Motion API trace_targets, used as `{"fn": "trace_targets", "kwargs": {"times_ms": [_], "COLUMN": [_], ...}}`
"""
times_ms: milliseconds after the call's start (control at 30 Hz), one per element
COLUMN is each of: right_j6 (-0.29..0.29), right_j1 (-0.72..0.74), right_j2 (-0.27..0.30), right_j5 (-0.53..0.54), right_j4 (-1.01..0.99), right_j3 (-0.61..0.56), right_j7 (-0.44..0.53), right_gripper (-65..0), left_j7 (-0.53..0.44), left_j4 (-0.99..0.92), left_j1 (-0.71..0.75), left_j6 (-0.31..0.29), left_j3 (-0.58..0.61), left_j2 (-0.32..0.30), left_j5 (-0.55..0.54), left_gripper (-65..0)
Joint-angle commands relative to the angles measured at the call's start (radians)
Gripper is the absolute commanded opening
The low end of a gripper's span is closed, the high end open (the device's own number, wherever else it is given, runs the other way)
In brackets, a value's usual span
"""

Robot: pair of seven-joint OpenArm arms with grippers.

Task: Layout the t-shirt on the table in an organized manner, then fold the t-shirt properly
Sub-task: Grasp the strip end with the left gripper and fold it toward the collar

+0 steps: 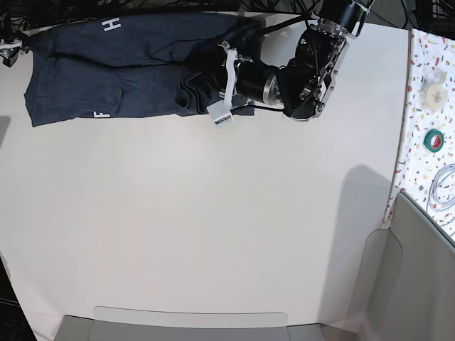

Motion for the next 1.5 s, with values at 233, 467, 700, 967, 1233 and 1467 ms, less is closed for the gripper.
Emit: {"fn": "trace_targets", "kwargs": {"times_ms": [233, 467, 700, 967, 1233, 1467], "right_j6": [0.005, 0.005, 0.005, 0.005, 0.005, 0.005], "right_j1": [-0.003, -0.003, -0.003, -0.001, 0.002, 0.005], "right_j2": [0.001, 0.001, -0.001, -0.001, -0.001, -0.001], "right_j5": [0.014, 0.016, 0.016, 0.016, 0.016, 0.016], "right_j4": [0.016, 0.016, 0.016, 0.016, 0.016, 0.014], "right_j3": [0.005, 0.004, 0.004, 0.001, 0.001, 0.001], "right_j7": [0.023, 0.023, 0.023, 0.023, 0.023, 0.023], "right_gripper": [-31.9, -31.9, -31.9, -31.9, -31.9, -31.9], "left_j7": [-0.021, -0.053, -0.090, -0.091, -0.088, -0.093], "left_j4": [0.015, 0.014, -0.004, -0.037, -0.029, 0.019], "left_j1": [-0.094, -0.110, -0.113, -0.113, -0.113, -0.115], "left_j6": [-0.004, -0.004, -0.004, -0.005, -0.005, -0.005], "left_j3": [0.019, 0.082, 0.096, 0.096, 0.096, 0.080], "left_j2": [0.012, 0.032, 0.033, 0.035, 0.033, 0.029], "left_j5": [-0.029, -0.029, -0.027, -0.030, -0.036, -0.032], "left_gripper": [-65.0, -65.0, -65.0, -52.3, -37.8, -40.6]}}
